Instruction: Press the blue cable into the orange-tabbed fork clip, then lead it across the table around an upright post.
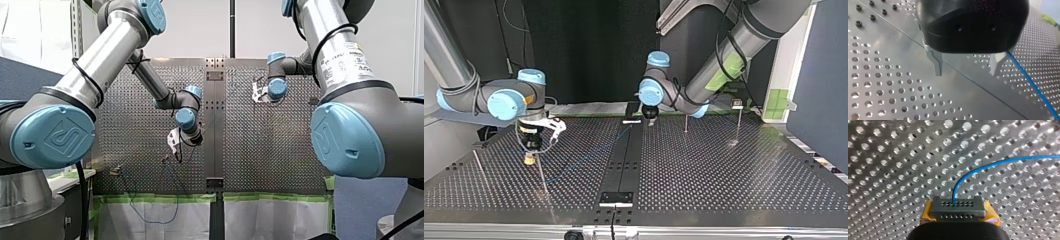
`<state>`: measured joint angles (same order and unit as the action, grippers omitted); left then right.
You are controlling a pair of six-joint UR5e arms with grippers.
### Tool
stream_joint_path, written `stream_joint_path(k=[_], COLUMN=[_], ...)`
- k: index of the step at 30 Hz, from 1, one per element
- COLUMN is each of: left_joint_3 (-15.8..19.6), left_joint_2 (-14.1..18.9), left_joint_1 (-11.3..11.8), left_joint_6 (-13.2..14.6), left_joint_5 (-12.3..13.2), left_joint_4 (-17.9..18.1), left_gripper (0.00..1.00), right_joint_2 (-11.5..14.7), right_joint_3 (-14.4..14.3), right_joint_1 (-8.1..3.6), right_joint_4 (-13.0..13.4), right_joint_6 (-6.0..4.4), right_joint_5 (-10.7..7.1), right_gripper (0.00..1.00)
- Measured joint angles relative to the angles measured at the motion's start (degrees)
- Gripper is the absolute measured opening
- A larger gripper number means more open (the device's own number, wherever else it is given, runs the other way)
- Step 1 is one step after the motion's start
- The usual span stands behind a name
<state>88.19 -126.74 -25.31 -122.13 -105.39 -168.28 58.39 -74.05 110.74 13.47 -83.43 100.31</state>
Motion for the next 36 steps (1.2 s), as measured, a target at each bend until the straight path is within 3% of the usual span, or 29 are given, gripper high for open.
stream_joint_path(k=[12,27,36], left_joint_3=[1.61,1.82,1.79], left_joint_2=[0.03,0.06,0.06], left_joint_1=[0.31,0.32,0.61], left_joint_6=[1.46,2.48,2.10], left_joint_5=[-2.99,-1.15,-0.45], left_joint_4=[0.21,0.41,3.18], left_gripper=[0.93,0.93,0.93], right_joint_2=[-0.34,-0.86,-1.20], right_joint_3=[-0.01,-0.15,-1.17], right_joint_1=[0.04,0.02,0.04], right_joint_4=[0.06,0.06,0.10], right_joint_6=[0.00,0.00,0.00], right_joint_5=[0.07,0.24,0.89], right_gripper=[0.00,0.00,0.00])
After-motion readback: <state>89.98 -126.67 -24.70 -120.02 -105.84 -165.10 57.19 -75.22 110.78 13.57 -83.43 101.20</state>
